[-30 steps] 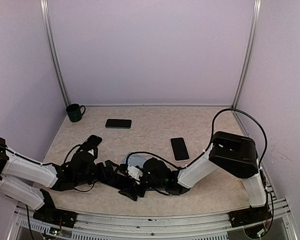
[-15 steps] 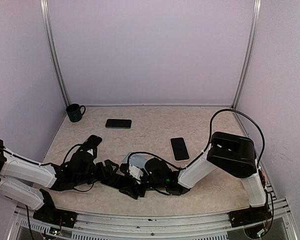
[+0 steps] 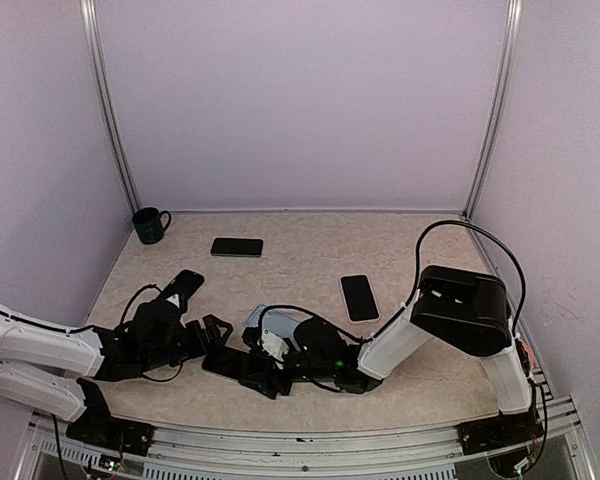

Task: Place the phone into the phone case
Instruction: Pick up the phone at the center of the board.

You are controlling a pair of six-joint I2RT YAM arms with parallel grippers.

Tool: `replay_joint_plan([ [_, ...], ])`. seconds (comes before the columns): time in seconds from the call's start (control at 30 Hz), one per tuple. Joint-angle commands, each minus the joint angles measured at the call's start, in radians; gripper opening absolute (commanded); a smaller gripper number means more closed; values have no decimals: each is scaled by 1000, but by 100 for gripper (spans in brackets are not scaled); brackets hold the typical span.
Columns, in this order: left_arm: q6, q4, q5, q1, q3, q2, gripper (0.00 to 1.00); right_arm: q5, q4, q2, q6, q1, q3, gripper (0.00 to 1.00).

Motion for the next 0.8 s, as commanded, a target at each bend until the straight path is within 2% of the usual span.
replay_joint_plan([
  [0.0,14,-45,-23,13,27,-38,98,10,-164,49,-44,-2,-13,77],
  [0.23,20,-63,-21,28,23,-71,98,-12,-235,49,-47,0,9,83],
  [0.47,23,-63,-19,33,29,-71,98,18,-324,63,-50,1,41,83],
  [0.6,24,-70,-20,34,30,-80,98,15,-343,74,-48,1,43,78],
  [0.77,29,-85,-24,42,33,-100,98,-3,-347,84,-43,0,48,68],
])
